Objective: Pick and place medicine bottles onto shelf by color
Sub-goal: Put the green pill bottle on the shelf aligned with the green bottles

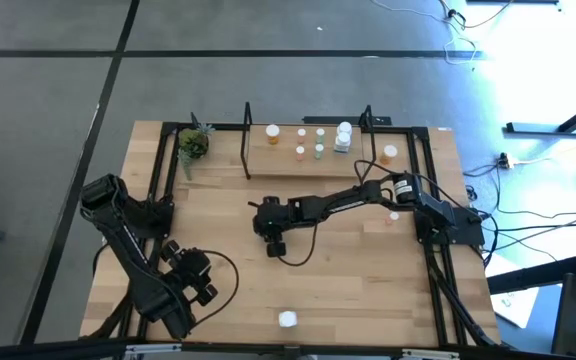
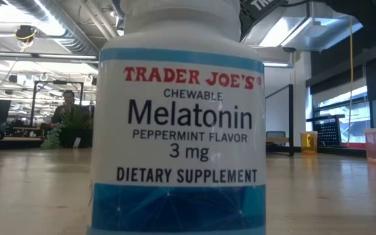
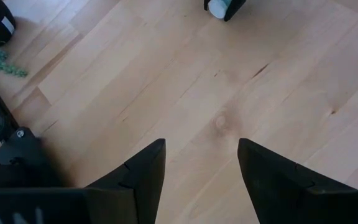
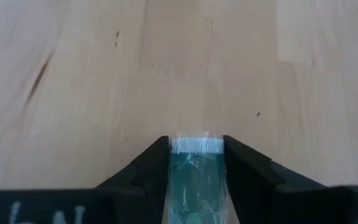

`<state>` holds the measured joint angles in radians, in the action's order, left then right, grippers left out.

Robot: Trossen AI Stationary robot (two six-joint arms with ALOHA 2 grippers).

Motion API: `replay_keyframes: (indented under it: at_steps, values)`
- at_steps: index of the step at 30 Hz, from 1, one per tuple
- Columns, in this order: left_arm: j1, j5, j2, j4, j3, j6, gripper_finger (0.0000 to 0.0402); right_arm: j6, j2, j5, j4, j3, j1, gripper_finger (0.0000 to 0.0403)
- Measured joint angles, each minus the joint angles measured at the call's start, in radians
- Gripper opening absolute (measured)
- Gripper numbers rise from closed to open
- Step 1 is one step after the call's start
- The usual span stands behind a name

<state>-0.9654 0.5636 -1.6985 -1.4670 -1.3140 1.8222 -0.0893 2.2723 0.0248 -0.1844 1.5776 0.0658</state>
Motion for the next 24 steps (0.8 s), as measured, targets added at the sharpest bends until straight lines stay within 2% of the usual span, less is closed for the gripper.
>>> replay_keyframes:
  at_steps: [15, 20, 24]
  values:
    - [0.0, 0.0, 0.0, 0.001, 0.0, 0.0, 0.0195, 0.014, 0.0, -0.002, -0.02, 0.003, 0.0, 0.015]
    - [0.0, 0.0, 0.0, 0.001, 0.0, 0.0, 0.0195, 0.087, 0.001, -0.068, -0.042, 0.022, -0.002, 0.015]
    - [0.0, 0.0, 0.0, 0.001, 0.0, 0.0, 0.0195, 0.142, 0.001, -0.075, -0.041, 0.023, -0.008, 0.015]
